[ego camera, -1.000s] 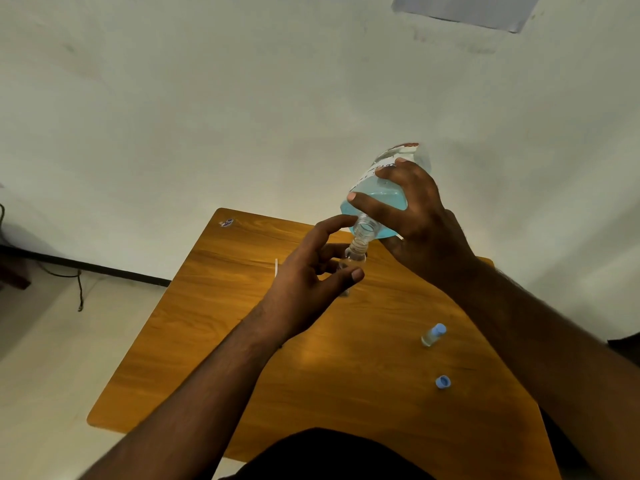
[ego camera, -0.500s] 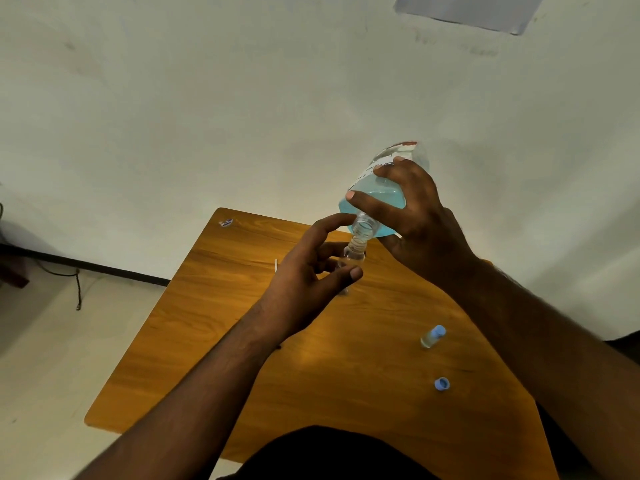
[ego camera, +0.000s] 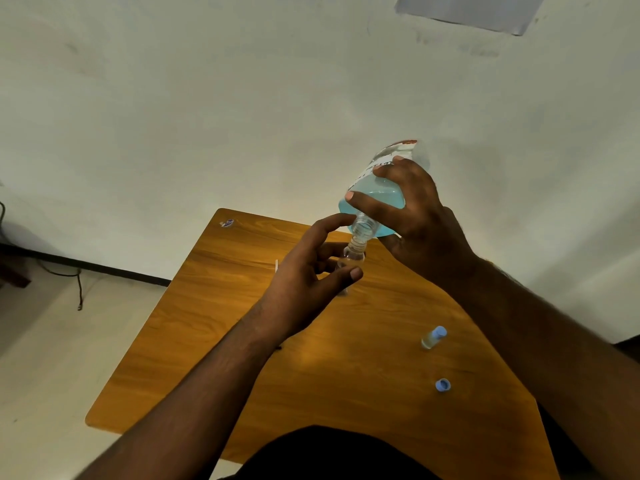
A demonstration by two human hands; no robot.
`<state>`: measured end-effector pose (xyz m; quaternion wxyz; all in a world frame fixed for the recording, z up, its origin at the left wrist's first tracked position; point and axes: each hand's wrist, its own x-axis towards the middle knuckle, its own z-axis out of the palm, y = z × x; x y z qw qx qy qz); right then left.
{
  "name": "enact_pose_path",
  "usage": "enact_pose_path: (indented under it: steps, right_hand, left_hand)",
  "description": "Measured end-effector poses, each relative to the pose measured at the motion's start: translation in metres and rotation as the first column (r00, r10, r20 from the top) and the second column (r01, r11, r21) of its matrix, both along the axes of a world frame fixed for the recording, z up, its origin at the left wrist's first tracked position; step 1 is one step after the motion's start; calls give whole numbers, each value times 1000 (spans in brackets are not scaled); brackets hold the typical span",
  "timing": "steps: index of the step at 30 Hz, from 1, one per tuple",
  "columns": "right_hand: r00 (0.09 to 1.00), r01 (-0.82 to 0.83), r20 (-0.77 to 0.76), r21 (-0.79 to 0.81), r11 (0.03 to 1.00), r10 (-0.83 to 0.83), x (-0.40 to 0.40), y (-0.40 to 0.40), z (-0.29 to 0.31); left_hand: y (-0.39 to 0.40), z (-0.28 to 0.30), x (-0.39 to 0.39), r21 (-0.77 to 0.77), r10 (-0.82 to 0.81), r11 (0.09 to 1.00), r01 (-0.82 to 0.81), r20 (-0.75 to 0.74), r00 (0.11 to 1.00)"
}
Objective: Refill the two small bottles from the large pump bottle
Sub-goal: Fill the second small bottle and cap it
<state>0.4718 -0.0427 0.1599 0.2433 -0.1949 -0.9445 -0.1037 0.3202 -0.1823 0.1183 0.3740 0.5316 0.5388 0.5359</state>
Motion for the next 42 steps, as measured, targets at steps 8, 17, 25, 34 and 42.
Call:
enact_pose_path:
  steps: [8,17,25,34,42]
  right_hand:
    - [1000,3,5,16,1000,-3,1,2,0]
    - [1000,6,13,20,1000,-6,1,3,0]
    - [1000,0,11,23,1000,0,0,3,3]
    - [1000,-10,17,22,1000,10,0,-1,8]
    - [1000,-12,21,25,1000,11,1,-4,9]
  left_hand:
    - [2,-2,0,2,11,1000,-11,-19,1000]
    - [2,-2,1,17,2,1000,-2,-11,1000]
    - [0,2,0,26,-1,1000,1,-6,1000]
    - [0,0,1,37,13,999,-13,0,1000]
    - [-2,-1,2,37,20,999,-20,2,1000]
